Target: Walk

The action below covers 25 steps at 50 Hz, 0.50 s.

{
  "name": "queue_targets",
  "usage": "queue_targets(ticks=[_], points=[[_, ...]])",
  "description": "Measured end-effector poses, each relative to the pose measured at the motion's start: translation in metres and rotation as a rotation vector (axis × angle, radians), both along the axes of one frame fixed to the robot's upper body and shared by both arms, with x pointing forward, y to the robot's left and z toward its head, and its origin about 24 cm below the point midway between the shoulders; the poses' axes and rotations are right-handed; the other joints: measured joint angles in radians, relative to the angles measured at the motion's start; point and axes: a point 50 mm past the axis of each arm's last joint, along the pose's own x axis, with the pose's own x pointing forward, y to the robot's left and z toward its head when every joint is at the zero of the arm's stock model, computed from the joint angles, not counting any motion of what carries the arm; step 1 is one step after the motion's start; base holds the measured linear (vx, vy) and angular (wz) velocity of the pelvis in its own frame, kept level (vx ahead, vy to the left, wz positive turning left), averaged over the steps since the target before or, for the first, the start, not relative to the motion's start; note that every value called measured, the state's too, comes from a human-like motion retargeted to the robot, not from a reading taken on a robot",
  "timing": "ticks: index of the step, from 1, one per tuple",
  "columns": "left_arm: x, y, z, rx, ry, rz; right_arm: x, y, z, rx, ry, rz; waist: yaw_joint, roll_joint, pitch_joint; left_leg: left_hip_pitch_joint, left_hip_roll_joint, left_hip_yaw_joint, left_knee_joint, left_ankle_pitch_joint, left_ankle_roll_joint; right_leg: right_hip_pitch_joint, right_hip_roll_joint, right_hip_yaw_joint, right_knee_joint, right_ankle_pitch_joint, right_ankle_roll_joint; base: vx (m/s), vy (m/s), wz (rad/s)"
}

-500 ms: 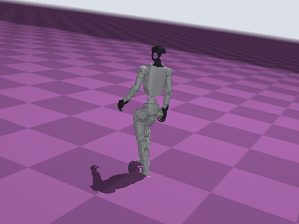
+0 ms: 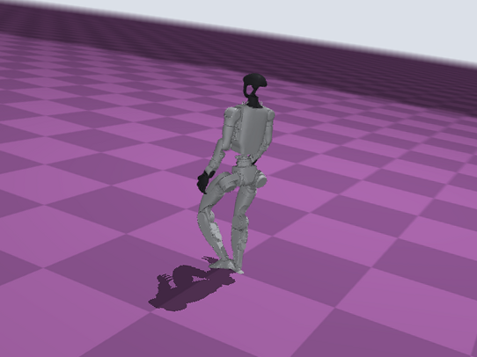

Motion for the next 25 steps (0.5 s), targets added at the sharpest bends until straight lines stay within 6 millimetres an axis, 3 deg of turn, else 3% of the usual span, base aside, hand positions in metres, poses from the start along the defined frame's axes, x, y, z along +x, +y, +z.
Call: queue_targets(ticks=[6, 12, 17, 20, 23, 25], points=[[-0.043, 0.005, -0.007, 0.003, 0.099, 0.109, 0.075, 0.012, 0.052, 0.016, -0.307, 0.064, 0.014, -0.047, 0.006, -0.081, -0.125, 0.02, -0.563, 0.014, -0.03, 0.192, -0.053, 0.038, -0.167, -0.002, 0.028, 0.0, 0.0, 0.0], [-0.071, 0.004, -0.01, 0.004, 0.173, 0.203, 0.101, 0.028, 0.076, 0.022, -0.429, 0.134, 0.019, -0.062, -0.023, -0.084, -0.215, -0.001, -0.83, 0.038, -0.037, 0.229, -0.099, 0.041, -0.039, -0.077, 0.041, 0.0, 0.0, 0.0], [-0.08, 0.005, -0.01, 0.01, 0.204, 0.27, 0.078, 0.035, 0.051, 0.039, -0.311, 0.148, -0.002, -0.127, -0.022, -0.029, -0.317, 0.03, -0.715, 0.076, 0.006, 0.222, -0.202, 0.06, 0.288, -0.103, 0.106, 0.02, 0.02, 0.06], [-0.073, 0.005, -0.01, 0.007, 0.185, 0.296, 0.045, 0.039, 0.021, 0.074, -0.155, 0.134, -0.033, -0.193, -0.015, 0.032, -0.409, 0.057, -0.695, 0.058, 0.054, 0.166, -0.296, 0.08, 0.564, 0.032, 0.186, 0.01, 0.05, 0.31], [-0.044, 0.008, -0.008, 0.001, 0.111, 0.283, 0.013, 0.041, -0.003, 0.114, 0.01, 0.11, -0.067, -0.247, -0.014, 0.124, -0.481, 0.061, -0.79, 0.063, 0.09, 0.03, -0.386, 0.099, 0.834, 0.197, 0.222, 0.0, 0.04, 0.26], [-0.025, 0.006, -0.005, -0.005, 0.054, 0.259, -0.016, 0.04, -0.018, 0.124, 0.127, 0.091, -0.093, -0.251, -0.013, 0.171, -0.498, 0.052, -0.797, 0.035, 0.101, -0.055, -0.44, 0.087, 0.968, 0.192, 0.186, 0.0, 0.03, -0.01]])
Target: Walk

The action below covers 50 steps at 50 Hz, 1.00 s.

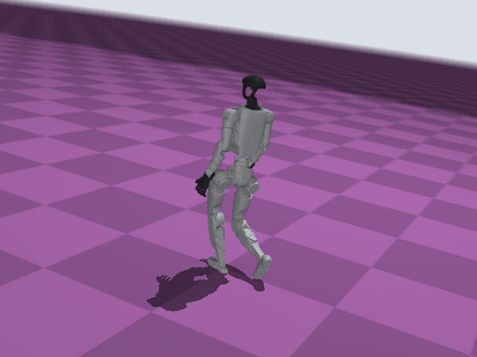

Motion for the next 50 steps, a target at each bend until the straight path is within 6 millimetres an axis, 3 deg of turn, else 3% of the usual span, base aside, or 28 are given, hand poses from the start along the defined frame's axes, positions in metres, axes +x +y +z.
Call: queue_targets(ticks=[3, 6, 9, 13, 18, 23, 26, 30, 32, 35, 39, 44, 48, 50], points=[[0.042, -0.001, 0.009, 0.009, -0.114, -0.042, -0.035, -0.008, -0.014, -0.011, 0.14, -0.023, -0.023, 0.022, 0.009, 0.116, 0.007, -0.034, -0.1, -0.008, -0.008, -0.141, -0.053, -0.021, 0.073, -0.113, -0.086, 0.0, 0.02, -0.04], [0.083, -0.003, 0.023, 0.017, -0.232, -0.087, -0.067, -0.019, -0.021, -0.028, 0.253, -0.054, -0.041, 0.058, 0.022, 0.247, 0.031, -0.073, -0.229, 0.003, -0.026, -0.252, -0.056, -0.046, 0.004, -0.209, -0.14, 0.01, 0.01, -0.14], [0.12, -0.007, 0.041, 0.027, -0.355, -0.137, -0.095, -0.03, -0.024, -0.043, 0.341, -0.088, -0.048, 0.111, 0.034, 0.376, 0.082, -0.113, -0.372, 0.027, -0.046, -0.318, 0.001, -0.082, -0.196, -0.246, -0.151, 0.02, -0.02, -0.15], [0.156, -0.014, 0.063, 0.041, -0.499, -0.223, -0.128, -0.039, -0.026, -0.053, 0.44, -0.141, -0.052, 0.164, 0.032, 0.481, 0.146, -0.134, -0.461, 0.028, -0.068, -0.345, 0.122, -0.081, -0.594, -0.235, -0.107, 0.0, 0.0, 0.0], [0.173, -0.021, 0.078, 0.057, -0.59, -0.309, -0.155, -0.042, -0.025, -0.051, 0.505, -0.173, -0.049, 0.172, 0.013, 0.516, 0.17, -0.136, -0.39, -0.043, -0.085, -0.355, 0.208, -0.025, -0.856, -0.235, -0.077, 0.01, -0.02, -0.04], [0.158, -0.024, 0.066, 0.036, -0.533, -0.322, -0.159, -0.045, -0.025, -0.063, 0.494, -0.212, -0.038, 0.208, 0.012, 0.522, 0.224, -0.156, -0.117, -0.132, -0.117, -0.296, 0.281, -0.039, -0.769, -0.177, -0.111, 0.04, -0.06, -0.08], [0.131, -0.024, 0.047, 0.014, -0.421, -0.304, -0.148, -0.046, -0.024, -0.08, 0.445, -0.238, -0.029, 0.247, 0.019, 0.475, 0.287, -0.154, 0.168, -0.115, -0.165, -0.251, 0.34, -0.069, -0.687, -0.169, -0.149, 0.01, -0.06, -0.12], [0.089, -0.022, 0.024, -0.004, -0.254, -0.291, -0.115, -0.045, -0.022, -0.097, 0.323, -0.233, 0.0, 0.305, 0.018, 0.315, 0.407, -0.13, 0.595, 0.054, -0.238, -0.19, 0.425, -0.116, -0.673, -0.199, -0.21, -0.03, -0.05, -0.21], [0.075, -0.02, 0.018, -0.007, -0.195, -0.286, -0.085, -0.045, -0.018, -0.107, 0.228, -0.21, 0.022, 0.316, 0.002, 0.176, 0.468, -0.112, 0.764, 0.091, -0.221, -0.155, 0.454, -0.122, -0.738, -0.2, -0.225, -0.02, -0.02, -0.1], [0.053, -0.014, 0.011, -0.007, -0.122, -0.269, -0.038, -0.042, -0.006, -0.11, 0.074, -0.176, 0.054, 0.291, -0.007, -0.009, 0.507, -0.08, 0.894, 0.037, -0.153, -0.079, 0.459, -0.102, -0.834, -0.203, -0.22, 0.0, 0.0, 0.0], [0.023, -0.009, 0.004, -0.01, -0.046, -0.209, 0.023, -0.036, 0.02, -0.09, -0.137, -0.148, 0.089, 0.252, 0.008, -0.18, 0.483, -0.053, 0.797, -0.045, -0.102, 0.063, 0.445, -0.065, -0.962, -0.206, -0.191, 0.0, 0.0, 0.0], [-0.015, -0.007, -0.003, -0.021, 0.047, -0.12, 0.084, -0.026, 0.061, -0.053, -0.386, -0.107, 0.107, 0.217, 0.022, -0.261, 0.387, -0.038, 0.359, -0.042, -0.121, 0.241, 0.404, -0.029, -1.107, -0.203, -0.165, 0.0, 0.0, 0.0], [-0.041, -0.006, -0.006, -0.025, 0.116, -0.053, 0.112, -0.016, 0.086, -0.034, -0.509, -0.058, 0.106, 0.188, 0.006, -0.24, 0.288, -0.055, -0.027, -0.005, -0.133, 0.296, 0.35, -0.024, -1.088, -0.234, -0.146, 0.0, 0.0, 0.0], [-0.051, -0.006, -0.006, -0.026, 0.145, -0.021, 0.115, -0.013, 0.089, -0.029, -0.526, -0.045, 0.105, 0.179, -0.002, -0.231, 0.257, -0.059, -0.058, 0.007, -0.127, 0.306, 0.33, -0.022, -1.011, -0.261, -0.136, 0.0, 0.0, 0.0]])
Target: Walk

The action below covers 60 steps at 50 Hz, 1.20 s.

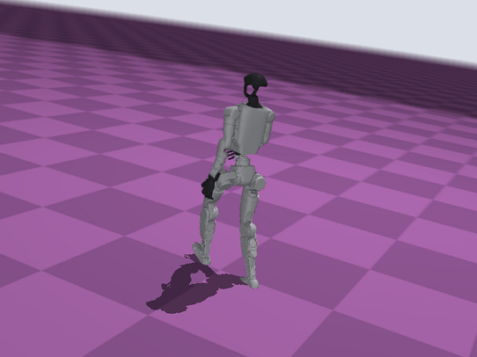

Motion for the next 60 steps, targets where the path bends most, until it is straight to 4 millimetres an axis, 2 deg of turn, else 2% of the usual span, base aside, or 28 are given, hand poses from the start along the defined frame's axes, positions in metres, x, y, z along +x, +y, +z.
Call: queue_targets(ticks=[2, 4, 5, 7, 8, 10, 12, 13, 15, 17, 19, 23, 25, 27, 30, 32, 35, 37, 40, 43, 46, 48, 50, 53, 55, 57, 58, 60], points=[[-0.01, -0.001, 0.0, 0.001, 0.026, 0.023, -0.007, 0.003, -0.007, 0.003, 0.024, 0.004, -0.006, -0.008, -0.009, 0.001, -0.029, -0.001, 0.072, 0.018, 0.011, 0.0, -0.019, 0.0, 0.121, -0.019, 0.018, 0.02, 0.03, -0.02], [-0.012, 0.001, 0.0, 0.012, 0.039, 0.052, -0.017, 0.005, -0.018, 0.008, 0.079, 0.005, -0.013, -0.047, -0.006, 0.034, -0.082, 0.018, 0.123, 0.026, 0.036, -0.004, -0.07, 0.018, 0.285, -0.02, 0.056, 0.05, 0.06, 0.02], [-0.012, 0.002, 0.0, 0.016, 0.041, 0.065, -0.026, 0.006, -0.026, 0.016, 0.12, 0.002, -0.021, -0.068, -0.003, 0.053, -0.112, 0.027, 0.146, 0.026, 0.051, -0.012, -0.099, 0.025, 0.376, 0.0, 0.08, 0.02, 0.05, 0.19], [-0.004, 0.003, 0.0, 0.022, 0.023, 0.083, -0.048, 0.009, -0.047, 0.045, 0.229, -0.011, -0.043, -0.118, 0.0, 0.102, -0.18, 0.044, 0.151, 0.014, 0.087, -0.063, -0.165, 0.042, 0.581, 0.117, 0.141, 0.0, 0.04, 0.28], [0.005, 0.004, 0.0, 0.026, 0.001, 0.084, -0.059, 0.01, -0.056, 0.065, 0.285, -0.017, -0.055, -0.15, 0.001, 0.138, -0.219, 0.052, 0.116, 0.017, 0.104, -0.108, -0.205, 0.055, 0.691, 0.193, 0.172, -0.01, 0.04, 0.27], [0.028, 0.006, 0.002, 0.03, -0.06, 0.071, -0.083, 0.012, -0.073, 0.092, 0.4, -0.034, -0.079, -0.176, 0.002, 0.2, -0.258, 0.046, 0.074, 0.005, 0.13, -0.208, -0.254, 0.061, 0.877, 0.308, 0.191, 0.0, 0.02, 0.11], [0.055, 0.004, 0.006, 0.032, -0.138, 0.038, -0.113, 0.01, -0.089, 0.096, 0.52, -0.055, -0.102, -0.174, 0.006, 0.263, -0.268, 0.031, 0.056, -0.027, 0.14, -0.309, -0.306, 0.044, 1.008, 0.281, 0.145, 0.0, 0.03, -0.07], [0.076, 0.005, 0.01, 0.036, -0.191, 0.017, -0.122, 0.007, -0.093, 0.093, 0.566, -0.066, -0.105, -0.161, 0.012, 0.317, -0.26, 0.013, -0.007, -0.021, 0.138, -0.369, -0.32, 0.035, 1.04, 0.248, 0.11, 0.0, 0.05, -0.19], [0.105, 0.002, 0.018, 0.041, -0.281, -0.023, -0.154, 0.001, -0.104, 0.085, 0.676, -0.093, -0.131, -0.152, 0.016, 0.383, -0.263, -0.007, -0.031, -0.049, 0.133, -0.469, -0.366, 0.019, 1.074, 0.142, 0.054, 0.01, 0.01, -0.1], [0.145, 0.002, 0.033, 0.05, -0.396, -0.06, -0.173, -0.009, -0.108, 0.071, 0.747, -0.118, -0.133, -0.106, 0.031, 0.512, -0.221, -0.049, -0.188, -0.022, 0.119, -0.553, -0.347, -0.011, 0.991, 0.084, 0.014, 0.03, 0.01, -0.39], [0.174, 0.0, 0.048, 0.058, -0.501, -0.095, -0.197, -0.017, -0.112, 0.061, 0.821, -0.147, -0.147, -0.076, 0.04, 0.602, -0.193, -0.076, -0.274, -0.013, 0.107, -0.609, -0.326, -0.037, 0.858, 0.046, 0.003, 0.02, -0.01, -0.14], [0.219, -0.004, 0.079, 0.073, -0.69, -0.182, -0.239, -0.027, -0.115, 0.061, 0.934, -0.214, -0.159, -0.016, 0.043, 0.729, -0.115, -0.1, -0.37, -0.017, 0.078, -0.647, -0.206, -0.049, 0.42, 0.048, 0.042, 0.01, -0.04, -0.14], [0.23, -0.007, 0.089, 0.082, -0.749, -0.223, -0.257, -0.029, -0.115, 0.063, 0.974, -0.24, -0.165, -0.018, 0.039, 0.752, -0.111, -0.099, -0.339, -0.045, 0.066, -0.665, -0.166, -0.008, 0.268, 0.035, 0.07, -0.02, -0.06, -0.13], [0.234, -0.007, 0.094, 0.094, -0.776, -0.252, -0.267, -0.03, -0.115, 0.069, 0.993, -0.256, -0.16, -0.009, 0.029, 0.759, -0.09, -0.105, -0.26, -0.09, 0.055, -0.647, -0.124, 0.005, 0.19, 0.055, 0.07, 0.01, -0.06, -0.19], [0.225, -0.007, 0.086, 0.093, -0.742, -0.257, -0.274, -0.03, -0.115, 0.068, 0.996, -0.284, -0.151, 0.023, 0.028, 0.746, -0.039, -0.11, -0.009, -0.153, 0.023, -0.594, -0.053, -0.002, 0.232, 0.111, 0.039, 0.03, -0.06, -0.23], [0.206, -0.008, 0.07, 0.079, -0.655, -0.241, -0.269, -0.029, -0.115, 0.062, 0.971, -0.299, -0.143, 0.061, 0.037, 0.691, 0.024, -0.098, 0.257, -0.136, -0.016, -0.558, 0.003, -0.028, 0.303, 0.12, 0.003, -0.02, -0.06, -0.27], [0.166, -0.011, 0.043, 0.052, -0.489, -0.235, -0.245, -0.027, -0.114, 0.046, 0.892, -0.288, -0.121, 0.12, 0.045, 0.534, 0.144, -0.069, 0.67, -0.006, -0.069, -0.507, 0.082, -0.079, 0.349, 0.087, -0.057, -0.05, -0.05, -0.34], [0.142, -0.013, 0.03, 0.031, -0.383, -0.243, -0.214, -0.028, -0.111, 0.025, 0.804, -0.258, -0.098, 0.138, 0.029, 0.372, 0.21, -0.054, 0.86, 0.03, -0.049, -0.468, 0.114, -0.091, 0.293, 0.077, -0.079, -0.03, -0.04, -0.3], [0.104, -0.012, 0.014, 0.006, -0.237, -0.24, -0.162, -0.026, -0.1, 0.011, 0.649, -0.217, -0.061, 0.112, 0.021, 0.169, 0.231, -0.027, 0.962, -0.026, 0.012, -0.371, 0.118, -0.069, 0.194, 0.059, -0.074, -0.01, -0.03, -0.21], [0.064, -0.009, 0.005, -0.011, -0.123, -0.192, -0.11, -0.023, -0.081, 0.02, 0.471, -0.188, -0.028, 0.076, 0.039, 0.044, 0.199, -0.003, 0.835, -0.082, 0.044, -0.235, 0.101, -0.039, 0.097, 0.045, -0.049, 0.0, 0.0, -0.22], [0.026, -0.005, 0.0, -0.022, -0.032, -0.115, -0.062, -0.021, -0.054, 0.04, 0.284, -0.166, -0.011, 0.045, 0.053, -0.011, 0.139, 0.013, 0.532, -0.086, 0.037, -0.099, 0.069, -0.014, 0.004, 0.037, -0.029, 0.02, 0.02, -0.21], [0.005, -0.003, -0.001, -0.02, 0.017, -0.057, -0.036, -0.018, -0.035, 0.049, 0.175, -0.139, -0.006, 0.021, 0.05, -0.015, 0.077, 0.01, 0.273, -0.068, 0.024, -0.031, 0.035, -0.005, -0.037, 0.031, -0.017, 0.0, 0.01, -0.09], [-0.016, -0.001, -0.001, -0.016, 0.067, 0.001, -0.021, -0.014, -0.022, 0.055, 0.1, -0.114, 0.004, 0.021, 0.043, -0.036, 0.042, -0.012, 0.15, -0.083, 0.017, -0.004, 0.029, -0.003, 0.007, 0.006, -0.011, -0.01, 0.03, -0.25], [-0.032, 0.0, -0.001, -0.005, 0.106, 0.067, -0.014, -0.01, -0.015, 0.06, 0.062, -0.099, 0.0, -0.016, 0.031, -0.005, -0.032, -0.008, 0.124, -0.035, 0.035, 0.014, -0.026, 0.014, 0.176, -0.028, 0.021, 0.0, 0.01, -0.07], [-0.038, 0.001, -0.001, 0.004, 0.126, 0.095, -0.024, -0.005, -0.024, 0.077, 0.105, -0.1, -0.016, -0.06, 0.031, 0.031, -0.097, 0.01, 0.171, -0.009, 0.063, 0.006, -0.085, 0.027, 0.36, 0.001, 0.067, 0.01, 0.02, 0.11], [-0.032, 0.001, -0.001, 0.007, 0.113, 0.112, -0.045, 0.001, -0.044, 0.114, 0.203, -0.109, -0.043, -0.116, 0.032, 0.082, -0.172, 0.031, 0.188, -0.011, 0.099, -0.049, -0.157, 0.044, 0.589, 0.135, 0.131, -0.01, 0.04, 0.31], [-0.022, 0.002, -0.001, 0.008, 0.092, 0.113, -0.056, 0.005, -0.053, 0.139, 0.259, -0.112, -0.059, -0.152, 0.032, 0.118, -0.214, 0.042, 0.156, -0.005, 0.118, -0.102, -0.201, 0.057, 0.712, 0.223, 0.162, -0.02, 0.04, 0.28], [0.003, 0.004, -0.001, 0.004, 0.028, 0.092, -0.079, 0.01, -0.071, 0.173, 0.38, -0.115, -0.088, -0.177, 0.03, 0.188, -0.251, 0.037, 0.109, -0.016, 0.142, -0.22, -0.259, 0.057, 0.917, 0.338, 0.169, -0.01, 0.02, 0.1]])
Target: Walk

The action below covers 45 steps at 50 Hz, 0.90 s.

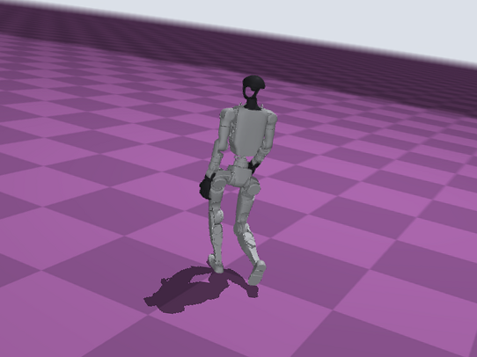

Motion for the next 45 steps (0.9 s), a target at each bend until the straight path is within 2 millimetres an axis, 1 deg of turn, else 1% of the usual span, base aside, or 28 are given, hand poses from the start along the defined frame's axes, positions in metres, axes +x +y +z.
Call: queue_targets(ticks=[2, 3, 5, 7, 10, 13, 15, 17, 18, 20, 22, 23, 25, 27, 28, 30, 32, 35, 38, 40, 42, 43, 45], points=[[0.035, 0.0, 0.003, 0.001, -0.09, -0.047, -0.026, -0.001, -0.015, 0.019, 0.124, 0.001, -0.023, 0.012, 0.004, 0.091, 0.001, -0.027, -0.067, -0.019, 0.007, -0.128, -0.047, -0.018, 0.125, -0.04, -0.061, 0.0, 0.03, -0.11], [0.054, 0.0, 0.006, 0.003, -0.14, -0.072, -0.04, -0.002, -0.022, 0.023, 0.185, 0.0, -0.035, 0.024, 0.008, 0.143, 0.007, -0.043, -0.108, -0.027, 0.005, -0.189, -0.065, -0.029, 0.157, -0.091, -0.095, 0.01, 0.05, -0.26], [0.093, -0.001, 0.014, 0.01, -0.248, -0.116, -0.07, -0.009, -0.032, 0.024, 0.298, -0.013, -0.057, 0.054, 0.017, 0.254, 0.027, -0.077, -0.202, -0.035, -0.003, -0.299, -0.081, -0.054, 0.154, -0.187, -0.145, 0.02, 0.03, -0.28], [0.131, -0.001, 0.027, 0.023, -0.367, -0.155, -0.098, -0.017, -0.039, 0.024, 0.394, -0.044, -0.077, 0.086, 0.029, 0.359, 0.053, -0.109, -0.298, -0.033, -0.016, -0.378, -0.071, -0.082, 0.051, -0.244, -0.164, 0.03, -0.01, -0.23], [0.18, -0.001, 0.052, 0.047, -0.545, -0.209, -0.136, -0.027, -0.044, 0.022, 0.508, -0.105, -0.102, 0.135, 0.044, 0.492, 0.104, -0.147, -0.406, -0.03, -0.037, -0.441, -0.013, -0.113, -0.229, -0.264, -0.147, 0.01, -0.02, -0.05], [0.215, -0.001, 0.078, 0.08, -0.695, -0.272, -0.165, -0.033, -0.045, 0.019, 0.582, -0.165, -0.103, 0.182, 0.049, 0.57, 0.171, -0.155, -0.428, -0.057, -0.061, -0.434, 0.099, -0.096, -0.612, -0.239, -0.101, 0.02, -0.06, -0.24], [0.225, -0.001, 0.087, 0.097, -0.749, -0.295, -0.182, -0.035, -0.045, 0.015, 0.619, -0.193, -0.106, 0.182, 0.046, 0.591, 0.177, -0.158, -0.366, -0.095, -0.073, -0.439, 0.131, -0.065, -0.697, -0.241, -0.09, -0.01, -0.07, -0.18], [0.225, 0.001, 0.088, 0.107, -0.756, -0.291, -0.191, -0.036, -0.044, 0.012, 0.636, -0.221, -0.105, 0.194, 0.044, 0.598, 0.199, -0.164, -0.234, -0.135, -0.094, -0.418, 0.168, -0.062, -0.673, -0.213, -0.106, 0.03, -0.07, -0.18], [0.222, 0.002, 0.085, 0.109, -0.744, -0.284, -0.194, -0.036, -0.044, 0.009, 0.638, -0.236, -0.105, 0.205, 0.046, 0.594, 0.217, -0.164, -0.14, -0.146, -0.11, -0.403, 0.191, -0.066, -0.637, -0.199, -0.119, 0.02, -0.06, -0.23], [0.206, 0.003, 0.073, 0.1, -0.68, -0.264, -0.197, -0.037, -0.044, -0.005, 0.638, -0.262, -0.103, 0.237, 0.054, 0.56, 0.272, -0.152, 0.104, -0.133, -0.155, -0.37, 0.245, -0.089, -0.559, -0.186, -0.155, 0.0, -0.06, -0.26], [0.181, 0.001, 0.056, 0.082, -0.58, -0.254, -0.188, -0.038, -0.044, -0.019, 0.606, -0.269, -0.093, 0.279, 0.06, 0.47, 0.352, -0.134, 0.389, -0.034, -0.209, -0.337, 0.305, -0.127, -0.514, -0.209, -0.202, -0.04, -0.05, -0.34], [0.168, -0.001, 0.048, 0.071, -0.527, -0.255, -0.18, -0.039, -0.044, -0.028, 0.58, -0.264, -0.084, 0.297, 0.06, 0.41, 0.393, -0.123, 0.524, 0.027, -0.226, -0.321, 0.331, -0.143, -0.506, -0.227, -0.225, -0.05, -0.05, -0.38], [0.144, -0.005, 0.034, 0.044, -0.425, -0.263, -0.156, -0.042, -0.042, -0.052, 0.506, -0.244, -0.062, 0.32, 0.048, 0.261, 0.471, -0.1, 0.746, 0.082, -0.213, -0.285, 0.372, -0.159, -0.537, -0.253, -0.254, -0.04, -0.05, -0.36], [0.121, -0.007, 0.023, 0.018, -0.332, -0.27, -0.123, -0.044, -0.037, -0.073, 0.408, -0.225, -0.034, 0.311, 0.035, 0.112, 0.508, -0.076, 0.86, 0.037, -0.159, -0.23, 0.386, -0.146, -0.604, -0.267, -0.256, -0.02, -0.04, -0.3], [0.109, -0.008, 0.019, 0.007, -0.289, -0.272, -0.106, -0.045, -0.034, -0.079, 0.354, -0.218, -0.02, 0.301, 0.034, 0.046, 0.513, -0.066, 0.879, 0.003, -0.133, -0.193, 0.387, -0.135, -0.643, -0.272, -0.251, -0.02, -0.03, -0.29], [0.084, -0.009, 0.011, -0.013, -0.216, -0.264, -0.072, -0.046, -0.024, -0.085, 0.242, -0.209, 0.008, 0.279, 0.041, -0.059, 0.504, -0.047, 0.845, -0.061, -0.093, -0.102, 0.384, -0.111, -0.721, -0.277, -0.234, -0.01, -0.02, -0.3], [0.06, -0.011, 0.006, -0.034, -0.158, -0.237, -0.04, -0.046, -0.012, -0.082, 0.127, -0.204, 0.032, 0.259, 0.057, -0.12, 0.476, -0.032, 0.711, -0.101, -0.078, -0.002, 0.375, -0.086, -0.794, -0.281, -0.214, 0.0, 0.0, -0.34], [0.025, -0.014, 0.001, -0.066, -0.081, -0.169, 0.004, -0.044, 0.01, -0.068, -0.036, -0.189, 0.053, 0.226, 0.071, -0.166, 0.409, -0.013, 0.389, -0.111, -0.087, 0.136, 0.343, -0.055, -0.898, -0.286, -0.192, 0.01, 0.02, -0.29], [-0.001, -0.014, -0.001, -0.076, -0.022, -0.094, 0.037, -0.038, 0.03, -0.063, -0.153, -0.136, 0.059, 0.19, 0.058, -0.167, 0.308, -0.028, 0.008, -0.069, -0.106, 0.214, 0.287, -0.041, -0.946, -0.301, -0.177, 0.0, 0.02, -0.13], [-0.018, -0.014, -0.001, -0.073, 0.018, -0.045, 0.048, -0.034, 0.038, -0.064, -0.194, -0.105, 0.07, 0.187, 0.05, -0.188, 0.273, -0.053, -0.069, -0.076, -0.108, 0.235, 0.277, -0.038, -0.896, -0.328, -0.174, -0.01, 0.03, -0.3], [-0.028, -0.012, -0.001, -0.063, 0.043, 0.006, 0.052, -0.03, 0.041, -0.067, -0.208, -0.085, 0.079, 0.17, 0.044, -0.185, 0.234, -0.061, -0.055, -0.048, -0.1, 0.254, 0.251, -0.031, -0.812, -0.358, -0.161, 0.03, 0.04, -0.33], [-0.031, -0.011, -0.001, -0.057, 0.052, 0.027, 0.051, -0.028, 0.04, -0.066, -0.204, -0.079, 0.081, 0.157, 0.043, -0.18, 0.211, -0.059, -0.022, -0.026, -0.094, 0.264, 0.233, -0.027, -0.756, -0.37, -0.151, 0.05, 0.05, -0.24], [-0.038, -0.009, -0.001, -0.043, 0.074, 0.063, 0.044, -0.024, 0.032, -0.059, -0.167, -0.072, 0.077, 0.125, 0.045, -0.164, 0.16, -0.049, 0.062, 0.005, -0.077, 0.277, 0.191, -0.019, -0.619, -0.368, -0.121, 0.0, 0.0, 0.0]])
